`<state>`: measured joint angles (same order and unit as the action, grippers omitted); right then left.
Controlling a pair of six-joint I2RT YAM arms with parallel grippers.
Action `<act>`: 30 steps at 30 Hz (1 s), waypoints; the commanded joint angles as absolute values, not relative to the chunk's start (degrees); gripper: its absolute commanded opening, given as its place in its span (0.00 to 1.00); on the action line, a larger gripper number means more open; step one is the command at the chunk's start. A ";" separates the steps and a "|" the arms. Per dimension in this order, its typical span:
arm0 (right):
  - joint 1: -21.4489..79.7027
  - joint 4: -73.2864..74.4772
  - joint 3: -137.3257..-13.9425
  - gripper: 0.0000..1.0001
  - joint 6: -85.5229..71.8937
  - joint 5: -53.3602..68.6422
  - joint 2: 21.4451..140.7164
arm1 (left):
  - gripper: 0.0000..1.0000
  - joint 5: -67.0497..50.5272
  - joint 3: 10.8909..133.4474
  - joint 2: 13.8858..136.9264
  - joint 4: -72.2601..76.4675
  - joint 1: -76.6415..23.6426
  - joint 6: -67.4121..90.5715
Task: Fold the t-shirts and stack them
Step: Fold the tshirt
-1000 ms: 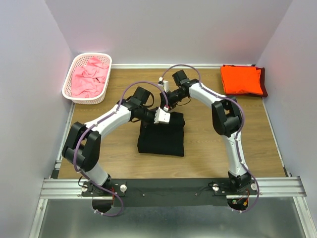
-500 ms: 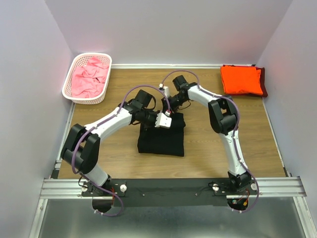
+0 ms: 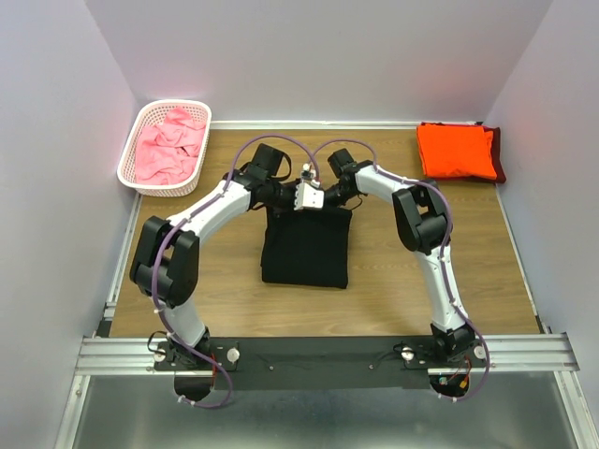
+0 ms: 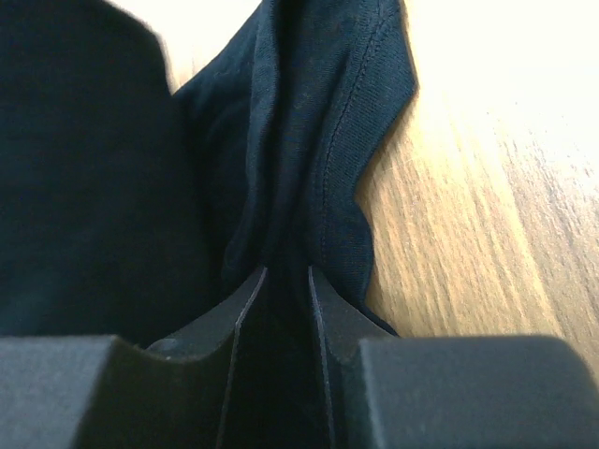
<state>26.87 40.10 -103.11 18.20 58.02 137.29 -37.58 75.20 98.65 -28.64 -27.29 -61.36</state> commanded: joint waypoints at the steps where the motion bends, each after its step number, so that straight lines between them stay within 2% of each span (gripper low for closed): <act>1: 27.33 43.59 -100.99 0.31 20.92 53.44 139.13 | 0.00 -36.74 74.62 100.19 -25.14 -27.16 -62.75; 9: 27.33 43.68 -104.23 0.32 20.66 48.96 138.52 | 0.00 -37.79 69.00 97.21 -19.78 -27.42 -63.18; 16: 27.33 43.51 -111.00 0.38 19.43 41.41 135.10 | 0.00 -37.00 62.15 92.55 -18.28 -28.65 -64.77; 24: 27.33 43.50 -114.87 0.55 17.23 37.62 132.19 | 0.00 -36.47 59.50 88.59 -19.25 -29.53 -65.22; 27: 26.54 43.50 -117.33 0.63 15.56 38.49 131.92 | 0.03 -36.47 61.25 89.65 -19.34 -29.53 -65.39; 28: 26.28 43.51 -118.90 0.69 14.43 38.50 131.92 | 0.05 -36.39 62.48 90.00 -19.25 -29.53 -65.48; 30: 25.41 43.42 -120.31 0.72 13.54 38.32 131.92 | 0.06 -36.13 63.80 91.58 -19.07 -29.44 -65.74</act>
